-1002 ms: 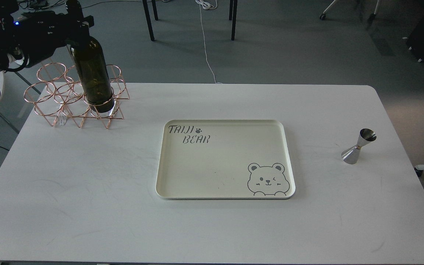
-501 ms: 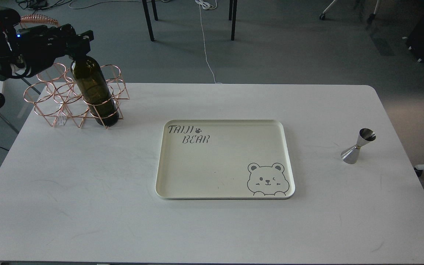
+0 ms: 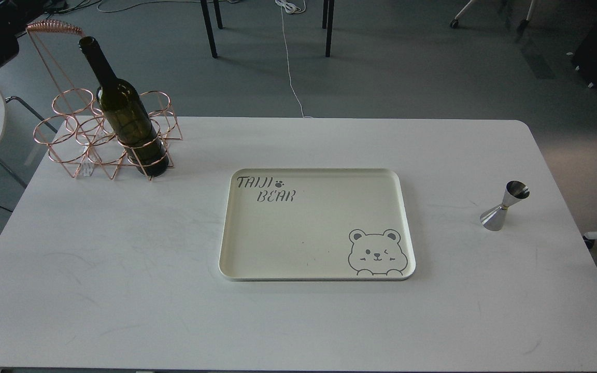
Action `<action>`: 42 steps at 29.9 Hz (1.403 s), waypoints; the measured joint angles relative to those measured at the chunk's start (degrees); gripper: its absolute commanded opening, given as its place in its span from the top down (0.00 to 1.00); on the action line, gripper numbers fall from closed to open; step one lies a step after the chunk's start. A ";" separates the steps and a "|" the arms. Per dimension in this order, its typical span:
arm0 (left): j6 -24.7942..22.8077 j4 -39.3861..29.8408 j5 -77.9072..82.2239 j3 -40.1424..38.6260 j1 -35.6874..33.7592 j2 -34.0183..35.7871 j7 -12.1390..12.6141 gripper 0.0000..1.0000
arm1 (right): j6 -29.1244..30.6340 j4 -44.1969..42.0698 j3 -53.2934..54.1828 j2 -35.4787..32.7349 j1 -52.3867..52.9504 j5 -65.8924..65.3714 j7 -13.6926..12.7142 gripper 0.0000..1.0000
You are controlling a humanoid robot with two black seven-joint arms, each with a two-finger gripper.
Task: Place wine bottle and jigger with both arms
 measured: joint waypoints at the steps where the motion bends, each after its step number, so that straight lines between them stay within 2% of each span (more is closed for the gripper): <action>1: -0.02 0.34 -2.69 -0.33 -0.04 0.33 0.00 0.02 | 0.00 -0.01 0.07 -0.03 -0.22 0.00 0.02 0.00; 7: -0.31 1.55 -19.13 -2.13 0.37 1.95 0.00 0.02 | 0.00 -0.10 0.51 -0.74 -1.10 0.07 0.53 0.00; 12: -1.86 6.93 -40.84 -2.31 0.88 1.08 0.03 0.02 | 0.00 -0.05 1.35 -0.30 -1.20 0.09 0.61 0.00; 16: -9.20 11.45 -60.81 -2.38 3.73 0.33 0.21 0.02 | 0.00 0.00 1.53 0.04 -1.41 0.95 -0.43 0.01; 19: -14.05 13.71 -69.95 -2.44 6.54 0.04 0.25 0.02 | 0.00 0.02 1.56 0.09 -1.60 4.59 -2.51 0.01; 23: -16.69 14.86 -76.65 -2.60 10.54 -1.25 -0.05 0.02 | 0.00 0.02 1.63 0.09 -2.84 12.26 -7.33 0.01; 28: -20.69 13.69 -83.90 -2.66 14.40 -1.97 -0.75 0.02 | 0.00 0.02 1.73 0.51 -4.62 18.26 -10.95 0.00; 34: -22.05 12.00 -86.67 -2.84 17.66 -2.98 -1.03 0.01 | 0.00 0.18 3.94 2.22 -8.10 21.23 -12.85 0.00; 42: -22.10 11.90 -89.93 -5.40 19.57 -4.72 -1.03 0.01 | 0.00 0.03 5.83 6.28 -10.91 21.28 -13.01 0.00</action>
